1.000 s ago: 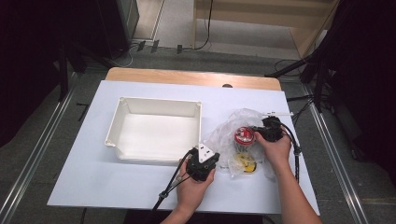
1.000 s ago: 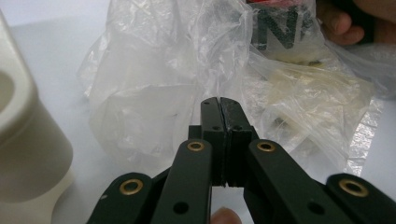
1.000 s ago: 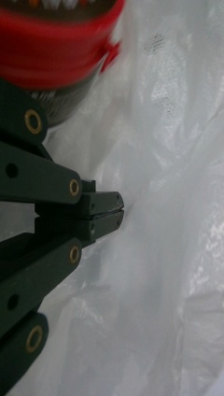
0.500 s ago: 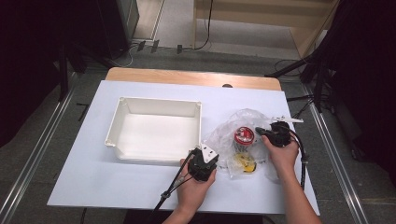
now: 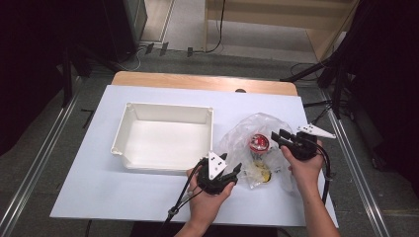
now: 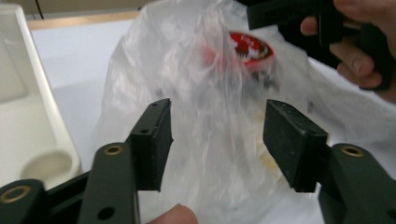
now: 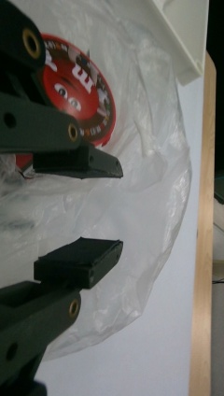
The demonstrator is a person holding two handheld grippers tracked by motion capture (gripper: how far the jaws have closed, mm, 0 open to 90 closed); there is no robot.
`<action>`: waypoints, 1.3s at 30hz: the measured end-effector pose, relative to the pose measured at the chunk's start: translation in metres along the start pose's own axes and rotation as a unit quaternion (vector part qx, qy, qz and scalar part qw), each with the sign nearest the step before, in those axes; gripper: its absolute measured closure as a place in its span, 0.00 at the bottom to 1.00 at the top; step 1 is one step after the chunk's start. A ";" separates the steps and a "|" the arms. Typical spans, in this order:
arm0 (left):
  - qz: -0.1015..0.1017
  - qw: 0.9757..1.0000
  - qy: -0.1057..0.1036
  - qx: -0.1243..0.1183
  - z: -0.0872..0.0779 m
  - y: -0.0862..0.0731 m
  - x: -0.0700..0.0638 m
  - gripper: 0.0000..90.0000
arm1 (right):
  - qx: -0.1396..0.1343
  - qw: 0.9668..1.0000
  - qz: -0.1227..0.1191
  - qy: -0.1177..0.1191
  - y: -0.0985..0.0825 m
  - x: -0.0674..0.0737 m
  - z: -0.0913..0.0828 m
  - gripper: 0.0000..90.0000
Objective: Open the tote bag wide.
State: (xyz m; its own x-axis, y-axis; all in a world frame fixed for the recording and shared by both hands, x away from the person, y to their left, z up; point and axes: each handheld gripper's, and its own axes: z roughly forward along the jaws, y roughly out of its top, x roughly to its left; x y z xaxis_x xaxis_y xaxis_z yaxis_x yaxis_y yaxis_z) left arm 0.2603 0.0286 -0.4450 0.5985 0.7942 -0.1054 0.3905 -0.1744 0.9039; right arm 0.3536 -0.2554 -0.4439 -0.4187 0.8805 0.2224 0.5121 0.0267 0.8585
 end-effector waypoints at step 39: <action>0.065 0.984 0.060 0.152 0.051 -0.013 0.003 1.00 | 0.138 0.990 0.000 -0.011 -0.013 -0.019 0.051 1.00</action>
State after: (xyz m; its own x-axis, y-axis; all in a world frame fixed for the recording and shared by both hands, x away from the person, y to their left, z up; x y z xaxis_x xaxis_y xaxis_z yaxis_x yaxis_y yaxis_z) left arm 0.2926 0.0032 -0.4786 0.5784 0.8128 0.0695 0.5173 -0.4313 0.7392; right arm 0.3931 -0.2481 -0.4832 -0.4047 0.8900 0.2100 0.6987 0.1528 0.6989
